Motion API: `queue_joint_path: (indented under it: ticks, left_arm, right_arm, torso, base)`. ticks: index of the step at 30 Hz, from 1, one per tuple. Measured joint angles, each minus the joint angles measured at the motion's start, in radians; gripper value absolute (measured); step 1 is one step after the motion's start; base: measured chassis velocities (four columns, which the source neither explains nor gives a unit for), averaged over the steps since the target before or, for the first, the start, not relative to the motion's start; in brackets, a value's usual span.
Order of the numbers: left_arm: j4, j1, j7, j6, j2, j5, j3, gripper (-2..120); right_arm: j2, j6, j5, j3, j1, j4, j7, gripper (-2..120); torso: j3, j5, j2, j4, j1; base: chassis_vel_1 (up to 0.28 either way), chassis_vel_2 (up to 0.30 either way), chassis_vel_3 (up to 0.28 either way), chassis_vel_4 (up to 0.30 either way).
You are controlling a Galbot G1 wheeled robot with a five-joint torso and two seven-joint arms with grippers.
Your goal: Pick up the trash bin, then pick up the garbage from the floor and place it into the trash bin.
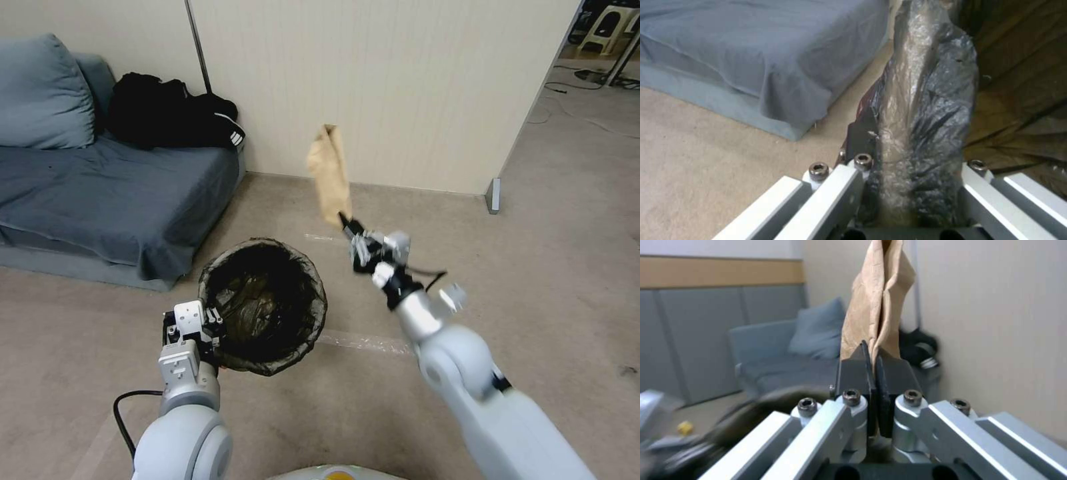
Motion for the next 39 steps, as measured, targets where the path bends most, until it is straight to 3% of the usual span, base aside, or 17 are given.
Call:
queue_joint_path:
  ticks: [11,31,35,39]
  left_arm:
    - [-0.001,0.001,0.0,0.0,-0.003,0.005,0.005,1]
    - [-0.011,0.004,0.0,-0.001,-0.013,0.009,0.008,0]
    - [-0.011,0.0,0.002,-0.001,-0.02,0.008,0.008,0]
    - [-0.011,-0.001,0.002,-0.001,-0.024,0.006,0.008,0]
  right_arm:
    - [0.0,0.056,-0.14,-0.087,-0.142,-0.038,-0.025,0]
    - [0.107,0.095,-0.205,-0.093,-0.144,-0.226,0.004,0]
    - [0.129,0.091,-0.233,-0.109,-0.143,-0.241,0.019,17]
    - [0.131,0.091,-0.24,-0.116,-0.143,-0.244,0.02,25]
  torso:
    - [0.0,0.0001,0.0,0.0002,0.0]
    - [0.0,0.0,0.0,0.0002,0.0]
    - [0.0,0.0001,0.0,0.0002,0.0]
    - [0.0,0.0001,0.0,0.0002,0.0]
  base:
    - [0.0,0.0,0.0,0.0]
    - [0.0,0.0,0.0,0.0]
    - [0.0,0.0,0.0,0.0]
    - [0.0,0.0,0.0,0.0]
